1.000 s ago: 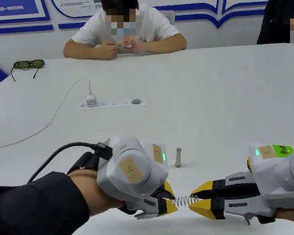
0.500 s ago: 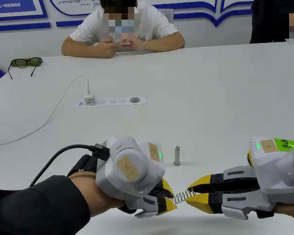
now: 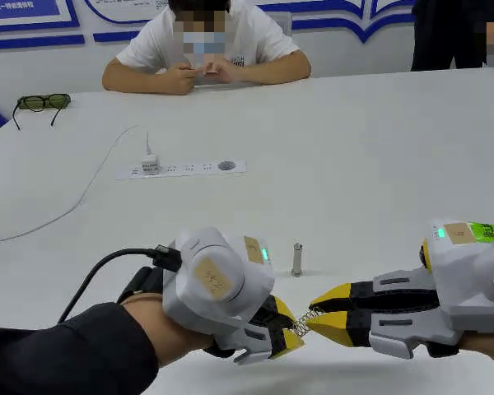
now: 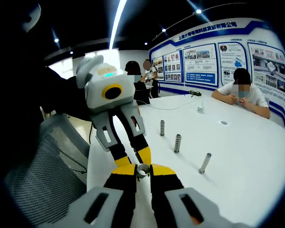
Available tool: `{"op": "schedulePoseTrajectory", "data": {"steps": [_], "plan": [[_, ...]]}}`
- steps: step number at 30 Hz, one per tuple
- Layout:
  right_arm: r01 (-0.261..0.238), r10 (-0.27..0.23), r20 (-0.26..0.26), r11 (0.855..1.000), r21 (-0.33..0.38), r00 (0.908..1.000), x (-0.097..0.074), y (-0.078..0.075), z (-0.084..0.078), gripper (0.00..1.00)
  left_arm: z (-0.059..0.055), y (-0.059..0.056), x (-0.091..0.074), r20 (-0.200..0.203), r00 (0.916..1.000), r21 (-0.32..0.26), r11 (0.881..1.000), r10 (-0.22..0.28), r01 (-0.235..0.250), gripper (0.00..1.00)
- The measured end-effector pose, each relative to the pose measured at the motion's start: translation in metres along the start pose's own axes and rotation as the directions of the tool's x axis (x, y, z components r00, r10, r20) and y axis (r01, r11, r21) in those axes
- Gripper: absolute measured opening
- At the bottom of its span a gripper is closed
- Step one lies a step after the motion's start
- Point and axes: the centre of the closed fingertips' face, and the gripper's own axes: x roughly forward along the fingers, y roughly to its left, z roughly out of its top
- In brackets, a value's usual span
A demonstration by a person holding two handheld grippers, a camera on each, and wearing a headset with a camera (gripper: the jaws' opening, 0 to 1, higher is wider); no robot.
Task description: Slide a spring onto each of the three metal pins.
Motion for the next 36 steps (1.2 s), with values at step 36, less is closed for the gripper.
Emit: {"op": "schedulePoseTrajectory", "data": {"steps": [36], "plan": [[0.02,-0.019,0.016,0.999,-0.038,0.9997,0.002,-0.001,0.006,0.12,0.011,0.001,0.008,0.095,0.9953,-0.138,0.99,0.017,-0.004,0.13]]}}
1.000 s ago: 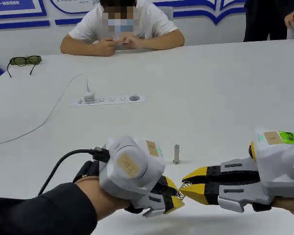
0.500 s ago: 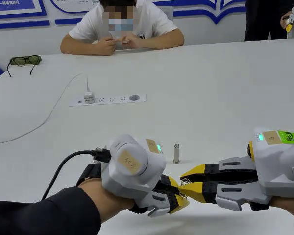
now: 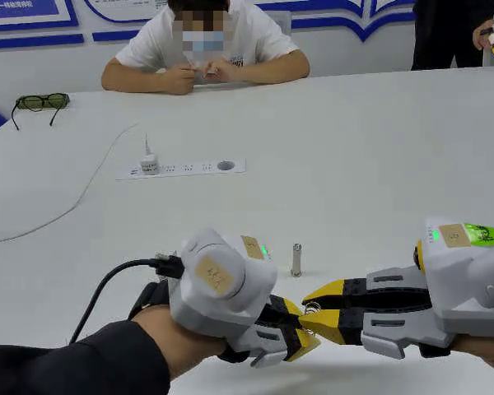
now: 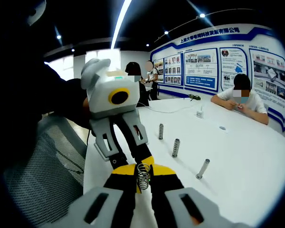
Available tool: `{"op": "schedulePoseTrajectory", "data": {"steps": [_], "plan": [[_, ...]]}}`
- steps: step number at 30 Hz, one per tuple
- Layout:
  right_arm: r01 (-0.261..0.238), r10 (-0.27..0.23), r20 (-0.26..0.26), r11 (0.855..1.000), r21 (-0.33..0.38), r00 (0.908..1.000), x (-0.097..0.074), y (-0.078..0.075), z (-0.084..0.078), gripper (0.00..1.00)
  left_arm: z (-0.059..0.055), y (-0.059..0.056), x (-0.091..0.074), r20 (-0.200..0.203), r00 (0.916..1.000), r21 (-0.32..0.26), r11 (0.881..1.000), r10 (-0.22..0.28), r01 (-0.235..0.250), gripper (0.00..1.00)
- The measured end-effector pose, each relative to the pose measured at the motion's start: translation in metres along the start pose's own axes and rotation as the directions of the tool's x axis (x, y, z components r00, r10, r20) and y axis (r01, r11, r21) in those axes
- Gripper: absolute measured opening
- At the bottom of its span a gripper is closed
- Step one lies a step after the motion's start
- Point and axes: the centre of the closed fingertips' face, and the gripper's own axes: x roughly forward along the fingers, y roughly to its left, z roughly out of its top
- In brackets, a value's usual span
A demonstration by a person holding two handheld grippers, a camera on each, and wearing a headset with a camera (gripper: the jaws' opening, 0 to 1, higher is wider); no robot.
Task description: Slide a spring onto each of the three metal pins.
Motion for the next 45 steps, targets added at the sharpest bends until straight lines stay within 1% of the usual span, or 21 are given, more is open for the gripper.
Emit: {"op": "schedulePoseTrajectory", "data": {"steps": [2,7,15,23,28,33,37,38,43,45], "plan": [[0.003,-0.003,0.004,1.0,0.002,1.0,0.0,-0.001,0.001,0.12,-0.001,0.001,0.0,-0.001,1.0,-0.002,1.0,0.005,-0.005,0.14],[0.007,-0.007,0.004,1.0,0.006,1.0,-0.001,-0.002,0.001,0.12,-0.002,0.002,-0.003,0.015,0.9998,-0.009,1.0,0.017,-0.016,0.16],[0.009,-0.009,0.002,1.0,0.009,1.0,0.0,-0.002,0.0,0.12,-0.005,0.006,-0.013,0.044,0.9981,-0.039,0.998,0.043,-0.042,0.19],[0.016,-0.016,0.006,1.0,0.018,0.9999,-0.002,-0.004,0.001,0.12,-0.006,0.011,-0.03,0.083,0.9934,-0.071,0.995,0.08,-0.074,0.23],[0.019,-0.019,0.007,1.0,0.023,0.9998,-0.002,-0.005,0.0,0.12,-0.012,0.016,-0.043,0.102,0.9886,-0.096,0.99,0.111,-0.101,0.26],[0.019,-0.019,0.004,1.0,0.023,0.9998,-0.001,-0.005,0.0,0.12,-0.022,0.022,-0.059,0.119,0.9815,-0.124,0.983,0.15,-0.135,0.3],[0.018,-0.018,0.002,1.0,0.024,0.9998,-0.001,-0.005,-0.001,0.12,-0.03,0.027,-0.071,0.133,0.9738,-0.156,0.974,0.184,-0.163,0.32],[0.018,-0.018,0.001,1.0,0.025,0.9998,0.0,-0.005,-0.001,0.12,-0.031,0.028,-0.074,0.137,0.9715,-0.162,0.972,0.194,-0.171,0.32],[0.025,-0.025,0.002,0.999,0.024,0.9997,-0.001,-0.006,0.0,0.12,-0.041,0.036,-0.09,0.158,0.9548,-0.203,0.955,0.252,-0.218,0.34],[0.028,-0.028,0.004,0.999,0.025,0.9996,-0.002,-0.008,0.001,0.12,-0.044,0.037,-0.094,0.161,0.9507,-0.213,0.95,0.265,-0.229,0.36]]}}
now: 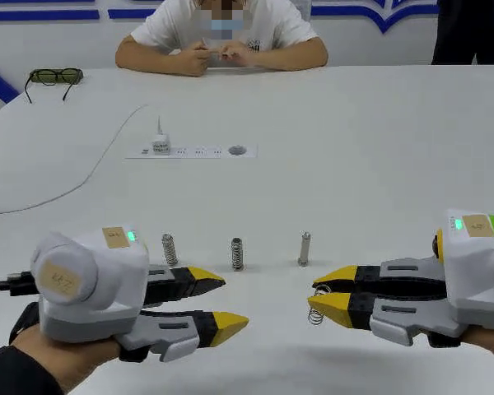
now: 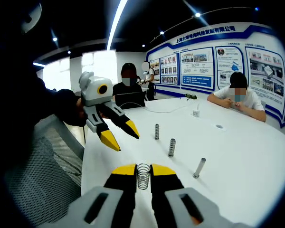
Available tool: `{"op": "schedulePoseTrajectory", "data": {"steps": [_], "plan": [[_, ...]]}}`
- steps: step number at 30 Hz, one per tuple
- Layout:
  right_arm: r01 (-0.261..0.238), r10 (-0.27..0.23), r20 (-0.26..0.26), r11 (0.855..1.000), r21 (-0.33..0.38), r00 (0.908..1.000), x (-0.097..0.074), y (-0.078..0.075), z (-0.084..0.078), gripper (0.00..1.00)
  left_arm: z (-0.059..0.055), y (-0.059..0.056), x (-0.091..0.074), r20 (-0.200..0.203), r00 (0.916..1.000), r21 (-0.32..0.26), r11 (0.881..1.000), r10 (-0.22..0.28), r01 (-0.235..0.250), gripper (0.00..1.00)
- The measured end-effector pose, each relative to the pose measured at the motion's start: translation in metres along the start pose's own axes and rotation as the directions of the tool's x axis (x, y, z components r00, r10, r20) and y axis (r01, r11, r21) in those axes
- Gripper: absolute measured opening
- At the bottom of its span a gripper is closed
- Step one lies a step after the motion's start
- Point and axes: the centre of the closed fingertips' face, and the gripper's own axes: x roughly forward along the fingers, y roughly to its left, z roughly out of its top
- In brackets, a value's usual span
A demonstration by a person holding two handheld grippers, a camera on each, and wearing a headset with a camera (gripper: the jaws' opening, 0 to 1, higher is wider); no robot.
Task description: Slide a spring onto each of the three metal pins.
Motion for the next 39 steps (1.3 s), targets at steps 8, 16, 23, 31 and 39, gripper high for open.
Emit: {"op": "schedulePoseTrajectory", "data": {"steps": [8,16,23,31,39], "plan": [[0.022,-0.022,-0.003,1.0,-0.005,0.9998,-0.001,-0.009,0.003,0.12,-0.007,0.013,-0.021,0.029,0.9971,-0.038,0.997,0.071,-0.07,0.4],[0.065,-0.065,-0.004,0.998,-0.014,0.9979,-0.003,-0.028,0.012,0.12,-0.011,0.016,-0.031,0.055,0.9928,-0.067,0.992,0.106,-0.102,0.45],[0.095,-0.096,-0.002,0.995,-0.038,0.9954,-0.002,-0.046,0.026,0.12,-0.014,0.023,-0.038,0.064,0.9882,-0.082,0.988,0.139,-0.134,0.48],[0.151,-0.152,-0.007,0.987,-0.059,0.9883,0.006,-0.075,0.038,0.12,-0.018,0.023,-0.044,0.071,0.9839,-0.105,0.982,0.164,-0.156,0.52],[0.199,-0.2,-0.013,0.979,-0.041,0.9797,0.016,-0.099,0.039,0.12,-0.021,0.024,-0.045,0.078,0.9805,-0.127,0.977,0.18,-0.169,0.54]]}}
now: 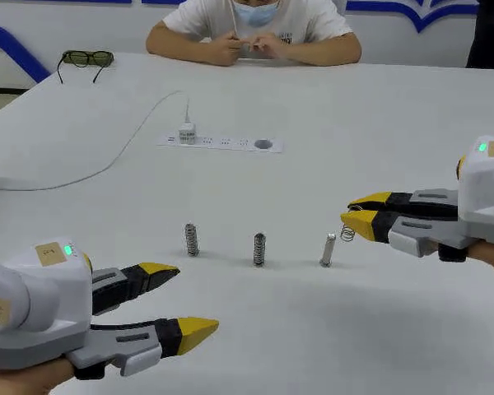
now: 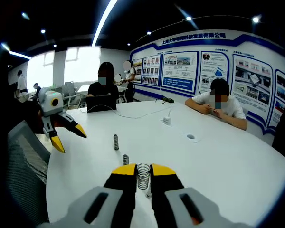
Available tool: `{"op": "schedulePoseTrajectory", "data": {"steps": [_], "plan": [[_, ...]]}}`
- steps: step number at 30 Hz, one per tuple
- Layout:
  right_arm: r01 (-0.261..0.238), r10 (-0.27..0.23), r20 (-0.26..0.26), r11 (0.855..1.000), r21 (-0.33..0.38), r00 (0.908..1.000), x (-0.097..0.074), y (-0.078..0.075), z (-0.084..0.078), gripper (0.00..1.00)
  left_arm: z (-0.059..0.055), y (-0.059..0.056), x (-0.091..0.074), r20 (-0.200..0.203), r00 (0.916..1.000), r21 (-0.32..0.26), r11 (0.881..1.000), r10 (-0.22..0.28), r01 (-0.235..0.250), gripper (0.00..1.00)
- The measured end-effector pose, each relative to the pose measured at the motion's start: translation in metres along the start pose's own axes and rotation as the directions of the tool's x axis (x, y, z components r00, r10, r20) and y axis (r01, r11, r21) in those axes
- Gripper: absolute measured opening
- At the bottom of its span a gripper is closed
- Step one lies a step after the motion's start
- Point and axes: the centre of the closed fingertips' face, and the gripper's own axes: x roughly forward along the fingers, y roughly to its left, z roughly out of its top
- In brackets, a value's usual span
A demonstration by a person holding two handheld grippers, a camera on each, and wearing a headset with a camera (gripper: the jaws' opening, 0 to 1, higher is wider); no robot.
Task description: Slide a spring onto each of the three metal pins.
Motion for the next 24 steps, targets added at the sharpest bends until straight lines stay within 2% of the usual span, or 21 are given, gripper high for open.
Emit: {"op": "schedulePoseTrajectory", "data": {"steps": [12,17,24], "plan": [[0.031,-0.03,-0.029,0.999,0.023,0.9991,0.027,-0.013,-0.012,0.12,-0.002,0.0,-0.001,0.005,1.0,-0.012,1.0,0.009,-0.009,0.56],[0.039,-0.038,-0.047,0.998,0.039,0.9982,0.03,-0.016,-0.021,0.12,-0.004,0.001,-0.001,0.001,0.9999,-0.018,1.0,0.012,-0.012,0.56],[0.042,-0.039,-0.056,0.998,0.045,0.9977,0.031,-0.015,-0.025,0.12,-0.006,0.001,0.0,-0.005,0.9999,-0.019,1.0,0.012,-0.012,0.55]]}}
